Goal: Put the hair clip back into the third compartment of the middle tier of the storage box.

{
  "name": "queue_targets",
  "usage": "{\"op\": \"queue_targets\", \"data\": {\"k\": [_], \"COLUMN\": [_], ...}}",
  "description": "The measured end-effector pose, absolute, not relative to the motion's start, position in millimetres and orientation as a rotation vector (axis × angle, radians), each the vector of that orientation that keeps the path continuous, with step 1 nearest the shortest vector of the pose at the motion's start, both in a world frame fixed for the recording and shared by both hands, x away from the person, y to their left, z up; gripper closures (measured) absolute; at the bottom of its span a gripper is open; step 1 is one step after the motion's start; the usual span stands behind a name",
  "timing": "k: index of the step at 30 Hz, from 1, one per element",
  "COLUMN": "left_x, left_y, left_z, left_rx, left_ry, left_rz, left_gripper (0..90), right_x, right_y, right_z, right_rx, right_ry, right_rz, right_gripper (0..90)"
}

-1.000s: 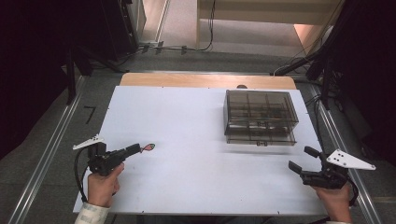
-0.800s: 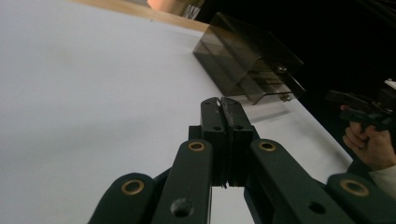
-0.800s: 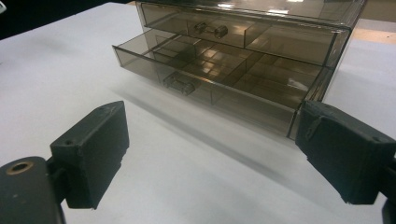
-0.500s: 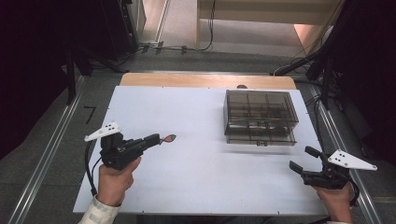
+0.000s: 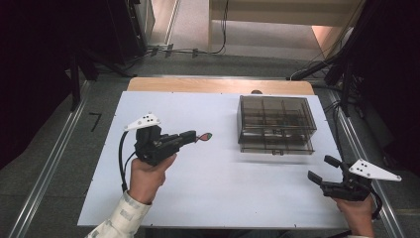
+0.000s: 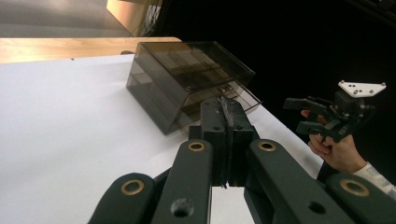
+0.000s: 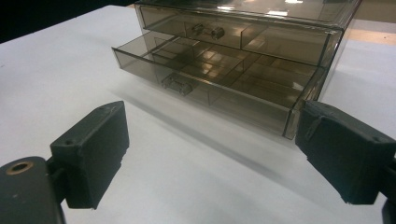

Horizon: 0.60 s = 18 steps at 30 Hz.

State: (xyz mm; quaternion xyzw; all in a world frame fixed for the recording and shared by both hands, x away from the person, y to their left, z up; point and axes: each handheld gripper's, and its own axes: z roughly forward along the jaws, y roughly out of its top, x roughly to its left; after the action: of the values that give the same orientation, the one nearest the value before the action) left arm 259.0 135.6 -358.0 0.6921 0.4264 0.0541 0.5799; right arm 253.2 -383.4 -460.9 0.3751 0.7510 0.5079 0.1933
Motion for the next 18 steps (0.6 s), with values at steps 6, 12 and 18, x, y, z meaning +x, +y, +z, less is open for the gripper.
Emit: {"op": "queue_targets", "data": {"k": [6, 12, 18], "left_x": [273.4, 291.1, 308.8], "left_y": [114.3, 89.7, 66.5], "left_z": [-355.3, -353.7, -357.5], "left_rx": [1.635, 1.654, 1.668], "left_ry": [0.984, 0.979, 0.976], "left_rz": [0.113, 0.111, 0.093], "left_gripper": [90.0, 90.0, 90.0], "right_x": [253.2, 253.5, 252.8], "right_y": [-383.4, -383.0, -385.0], "right_z": [-461.0, -461.3, -461.7], "right_rx": [1.055, 1.052, 1.054], "right_ry": [2.107, 2.107, 2.106], "right_rz": [1.431, 1.432, 1.44], "right_gripper": [8.2, 8.2, 8.2]}}
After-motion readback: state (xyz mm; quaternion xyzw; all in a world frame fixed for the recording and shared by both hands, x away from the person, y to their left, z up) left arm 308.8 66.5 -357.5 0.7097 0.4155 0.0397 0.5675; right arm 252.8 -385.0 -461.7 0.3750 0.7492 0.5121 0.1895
